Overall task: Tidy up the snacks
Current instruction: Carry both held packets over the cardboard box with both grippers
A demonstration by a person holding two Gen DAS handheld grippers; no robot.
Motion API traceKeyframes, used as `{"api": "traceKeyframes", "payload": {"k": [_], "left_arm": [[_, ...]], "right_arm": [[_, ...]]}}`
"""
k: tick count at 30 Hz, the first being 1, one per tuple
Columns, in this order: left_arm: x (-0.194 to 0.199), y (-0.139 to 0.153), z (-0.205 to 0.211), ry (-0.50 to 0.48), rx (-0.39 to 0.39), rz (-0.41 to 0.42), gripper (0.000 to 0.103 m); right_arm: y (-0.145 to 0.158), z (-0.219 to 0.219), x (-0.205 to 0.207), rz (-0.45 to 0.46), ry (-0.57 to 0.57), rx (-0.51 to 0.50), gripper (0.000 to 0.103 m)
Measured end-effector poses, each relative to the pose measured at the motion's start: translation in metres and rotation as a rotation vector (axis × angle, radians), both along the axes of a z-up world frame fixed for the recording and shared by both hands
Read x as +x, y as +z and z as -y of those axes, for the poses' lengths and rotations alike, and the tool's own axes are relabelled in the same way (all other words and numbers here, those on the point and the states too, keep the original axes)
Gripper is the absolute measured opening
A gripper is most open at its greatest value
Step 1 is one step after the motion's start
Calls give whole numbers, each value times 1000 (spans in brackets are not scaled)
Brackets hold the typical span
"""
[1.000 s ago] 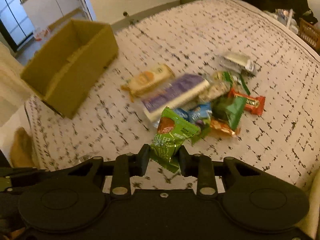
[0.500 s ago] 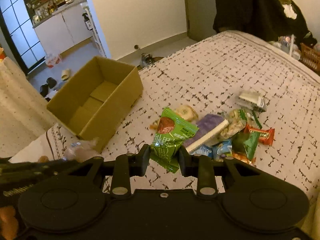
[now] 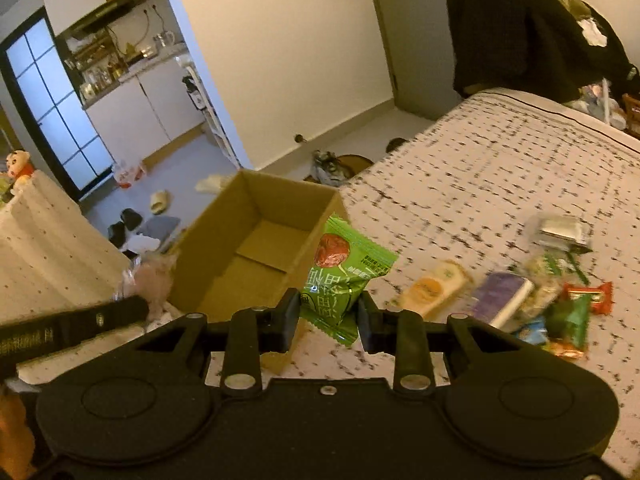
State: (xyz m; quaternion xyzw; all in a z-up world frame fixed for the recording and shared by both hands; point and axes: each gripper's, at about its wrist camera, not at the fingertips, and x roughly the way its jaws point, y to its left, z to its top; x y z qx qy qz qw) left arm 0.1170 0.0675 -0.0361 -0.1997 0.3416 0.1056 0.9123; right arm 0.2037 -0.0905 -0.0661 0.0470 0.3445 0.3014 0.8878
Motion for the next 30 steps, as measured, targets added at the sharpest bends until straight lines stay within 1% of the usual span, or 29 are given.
{"api": "traceKeyframes", "payload": {"k": [7,15,19,27,28,29,30], "left_arm": [[5,14,-37,57,40,38,14],[17,15,-52,74,50,46,14],[27,12,-54,67,55,47,14],[42,5,-57,78,47,27,14],[43,4,-58,77,56,30,14],[43,4,-57,83,75,36,18],[44,5,-56,85,91,34,18]], "right_arm": [[-1,-22,-1,6,18,44,30],[-7,-43,-1,-6,35,83,30],[-9,-52,-6,13,55,51,31],[-8,-61,-9,28,80,39,31],[-8,-63,-9,32,84,34,31],[-8,-64,-9,33,87,32,31],[-8,-65,-9,33,88,30,31]]}}
